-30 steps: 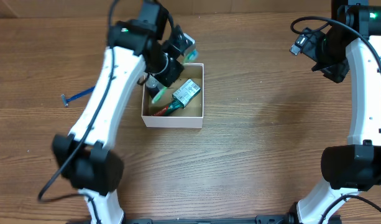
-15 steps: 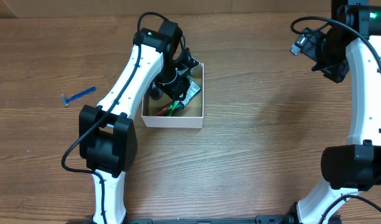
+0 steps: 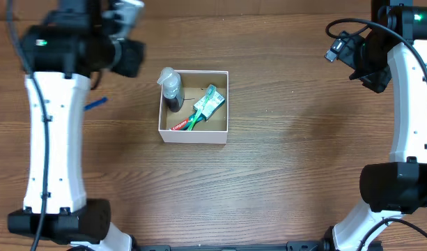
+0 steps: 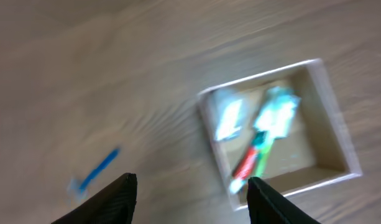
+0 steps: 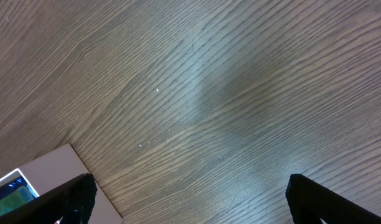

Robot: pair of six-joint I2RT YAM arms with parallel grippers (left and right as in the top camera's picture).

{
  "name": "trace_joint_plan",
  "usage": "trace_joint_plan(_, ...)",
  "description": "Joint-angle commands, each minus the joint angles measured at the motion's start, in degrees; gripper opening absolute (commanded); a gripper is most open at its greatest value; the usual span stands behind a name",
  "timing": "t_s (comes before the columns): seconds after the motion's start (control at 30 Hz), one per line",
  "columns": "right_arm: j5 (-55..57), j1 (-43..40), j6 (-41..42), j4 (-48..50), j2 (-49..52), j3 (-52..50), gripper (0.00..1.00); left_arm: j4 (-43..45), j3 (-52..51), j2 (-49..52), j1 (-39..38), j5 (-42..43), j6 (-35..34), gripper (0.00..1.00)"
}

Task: Pack container
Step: 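Reach the left gripper to the blue razor and grasp it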

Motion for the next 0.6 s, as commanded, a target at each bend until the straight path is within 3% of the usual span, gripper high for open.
trace_joint_plan(0.0, 0.5, -0.1, 0.0, 0.3, -0.1, 0.2, 1.0, -0.5, -3.0, 3.8, 8.0, -2.3, -4.9, 0.58)
trace_joint_plan(0.2, 0.5, -0.1, 0.0, 0.3, -0.1, 0.2, 1.0, 3.0, -8.7, 8.7, 16.0, -2.3, -5.2, 0.61)
trace_joint_plan(0.57, 0.5, -0.1, 0.0, 0.3, -0.1, 0.2, 1.0, 7.5, -10.9, 24.5, 18.9, -2.4, 6.0, 0.69)
